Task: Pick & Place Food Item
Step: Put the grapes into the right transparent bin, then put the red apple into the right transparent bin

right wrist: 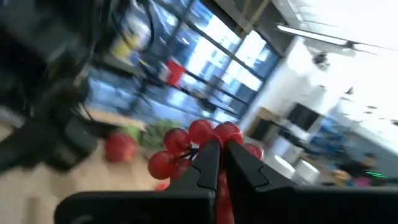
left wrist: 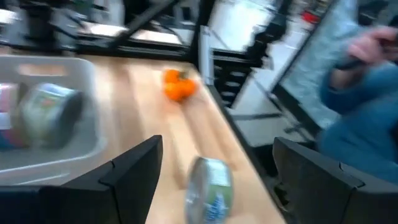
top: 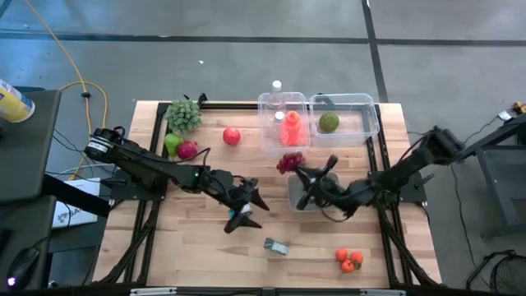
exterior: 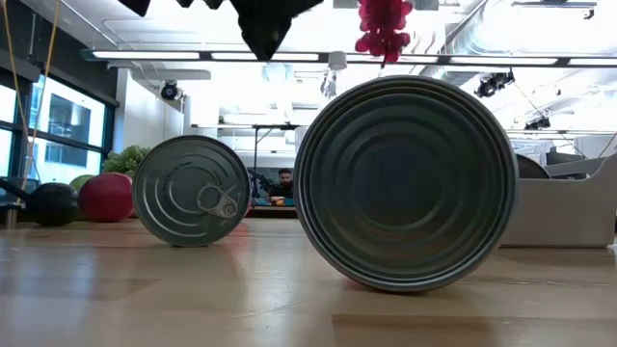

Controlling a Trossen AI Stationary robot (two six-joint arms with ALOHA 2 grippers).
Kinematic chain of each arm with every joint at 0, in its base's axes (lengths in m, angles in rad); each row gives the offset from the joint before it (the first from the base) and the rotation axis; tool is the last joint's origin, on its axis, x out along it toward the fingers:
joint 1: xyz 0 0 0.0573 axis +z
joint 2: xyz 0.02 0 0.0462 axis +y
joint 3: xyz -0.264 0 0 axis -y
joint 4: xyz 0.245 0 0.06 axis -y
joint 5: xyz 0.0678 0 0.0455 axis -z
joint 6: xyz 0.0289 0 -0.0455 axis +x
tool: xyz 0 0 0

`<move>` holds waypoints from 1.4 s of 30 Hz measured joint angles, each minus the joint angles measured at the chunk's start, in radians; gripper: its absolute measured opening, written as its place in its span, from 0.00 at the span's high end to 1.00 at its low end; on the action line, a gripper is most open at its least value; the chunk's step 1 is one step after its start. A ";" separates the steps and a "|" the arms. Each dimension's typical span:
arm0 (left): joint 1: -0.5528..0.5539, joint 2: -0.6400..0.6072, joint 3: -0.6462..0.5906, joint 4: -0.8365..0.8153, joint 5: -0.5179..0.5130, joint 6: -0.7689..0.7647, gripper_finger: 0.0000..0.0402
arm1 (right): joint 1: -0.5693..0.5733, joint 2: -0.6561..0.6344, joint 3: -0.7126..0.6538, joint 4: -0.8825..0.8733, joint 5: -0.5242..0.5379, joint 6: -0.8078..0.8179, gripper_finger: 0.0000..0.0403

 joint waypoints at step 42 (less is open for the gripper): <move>0.053 -0.002 0.000 -0.039 0.227 -0.015 0.26 | -0.670 -0.613 -0.310 -0.487 0.024 0.581 0.41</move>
